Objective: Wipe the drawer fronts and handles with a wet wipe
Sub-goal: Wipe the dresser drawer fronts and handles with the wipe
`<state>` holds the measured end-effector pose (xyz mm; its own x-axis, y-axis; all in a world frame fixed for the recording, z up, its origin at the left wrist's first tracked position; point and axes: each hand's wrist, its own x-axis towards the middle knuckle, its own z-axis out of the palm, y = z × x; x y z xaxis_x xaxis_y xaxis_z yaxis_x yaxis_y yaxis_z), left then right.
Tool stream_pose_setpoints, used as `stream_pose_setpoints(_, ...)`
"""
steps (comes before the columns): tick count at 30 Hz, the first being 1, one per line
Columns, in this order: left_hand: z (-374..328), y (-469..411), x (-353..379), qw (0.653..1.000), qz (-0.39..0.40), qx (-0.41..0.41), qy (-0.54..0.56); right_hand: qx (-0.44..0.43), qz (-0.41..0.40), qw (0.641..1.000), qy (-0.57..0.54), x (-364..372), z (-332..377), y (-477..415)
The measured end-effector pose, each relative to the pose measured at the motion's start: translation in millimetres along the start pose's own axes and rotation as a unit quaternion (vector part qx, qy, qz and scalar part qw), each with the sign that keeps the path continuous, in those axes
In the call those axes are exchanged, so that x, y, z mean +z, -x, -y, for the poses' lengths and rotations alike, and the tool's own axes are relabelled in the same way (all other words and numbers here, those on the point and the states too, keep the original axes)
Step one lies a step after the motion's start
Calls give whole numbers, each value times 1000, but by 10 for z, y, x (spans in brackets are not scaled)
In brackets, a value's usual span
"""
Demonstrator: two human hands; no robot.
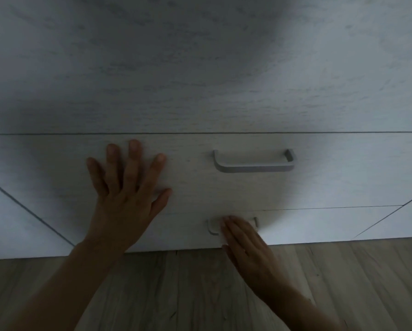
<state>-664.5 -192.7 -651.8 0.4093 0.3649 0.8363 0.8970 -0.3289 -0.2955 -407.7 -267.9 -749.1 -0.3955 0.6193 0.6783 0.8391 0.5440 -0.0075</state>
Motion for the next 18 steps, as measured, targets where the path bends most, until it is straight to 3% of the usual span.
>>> stream_pose_setpoints(4, 3, 18, 10, 1000, 2, 0, 8, -60, 27, 998, 11, -82, -81, -46)
stream_pose_setpoints(9, -1, 13, 19, 1000, 1, 0, -1, 9, -1, 1000, -7, -273, -213, 38)
stream_pose_setpoints(14, 5, 7, 0, 1000, 6, 1, 13, -37, -16, 999, 26, -58, 0, -219)
stream_pose_setpoints(18, 11, 18, -1, 1000, 2, 4, 13, -18, -24, 999, 20, -127, -47, -169)
